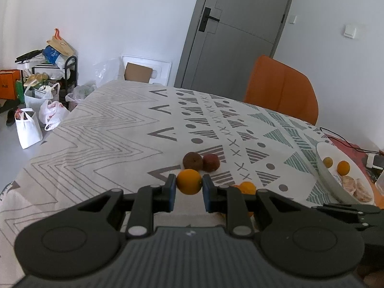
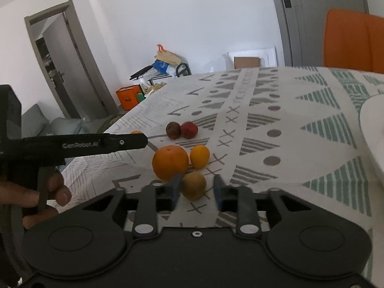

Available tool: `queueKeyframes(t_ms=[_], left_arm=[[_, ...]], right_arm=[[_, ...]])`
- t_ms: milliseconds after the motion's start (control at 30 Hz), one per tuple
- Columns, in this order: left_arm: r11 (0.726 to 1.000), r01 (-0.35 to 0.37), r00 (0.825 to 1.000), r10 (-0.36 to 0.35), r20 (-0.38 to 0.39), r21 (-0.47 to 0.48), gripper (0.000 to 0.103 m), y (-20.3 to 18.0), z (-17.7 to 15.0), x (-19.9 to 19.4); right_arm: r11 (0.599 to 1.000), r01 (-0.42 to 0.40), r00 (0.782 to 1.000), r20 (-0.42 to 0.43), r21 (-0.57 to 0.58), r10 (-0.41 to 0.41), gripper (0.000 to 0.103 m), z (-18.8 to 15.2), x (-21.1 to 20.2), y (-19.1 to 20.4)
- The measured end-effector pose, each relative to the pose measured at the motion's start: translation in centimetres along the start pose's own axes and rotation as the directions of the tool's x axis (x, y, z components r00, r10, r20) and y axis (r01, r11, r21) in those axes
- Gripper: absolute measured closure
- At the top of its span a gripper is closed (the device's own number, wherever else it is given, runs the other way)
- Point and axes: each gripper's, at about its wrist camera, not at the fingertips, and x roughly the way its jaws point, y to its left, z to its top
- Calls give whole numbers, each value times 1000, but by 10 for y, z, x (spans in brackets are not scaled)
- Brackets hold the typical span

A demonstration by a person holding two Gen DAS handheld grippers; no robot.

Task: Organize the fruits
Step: 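Carry the orange and apricot to the white plate while both tools open to release them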

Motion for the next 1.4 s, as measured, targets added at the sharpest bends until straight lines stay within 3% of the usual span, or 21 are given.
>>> queueKeyframes(t_ms=[100,267,500,833,1400], left_arm=[[1000,-17,1000,17,-10,4,81,3,1,0],[1000,-23,1000,23,-1,14,81,-1,5,-5],[998,12,1000,-12,-3,58,81,-24,4,-5],[991,62,998,-61,-6,119,81,-62,2,-2],[967,132,991,-131,-21,218,81,-132,2,10]], right_arm=[[1000,-19,1000,-12,-23,19,80,-4,5,6],[1000,-21,1000,9,-7,21,81,-5,-2,5],[996,77,993,86,37,-80,81,0,-29,-16],[977,188,967,155,102,-202,81,-5,-62,-44],[943,284,922,222,173,-318,81,-19,-109,-84]])
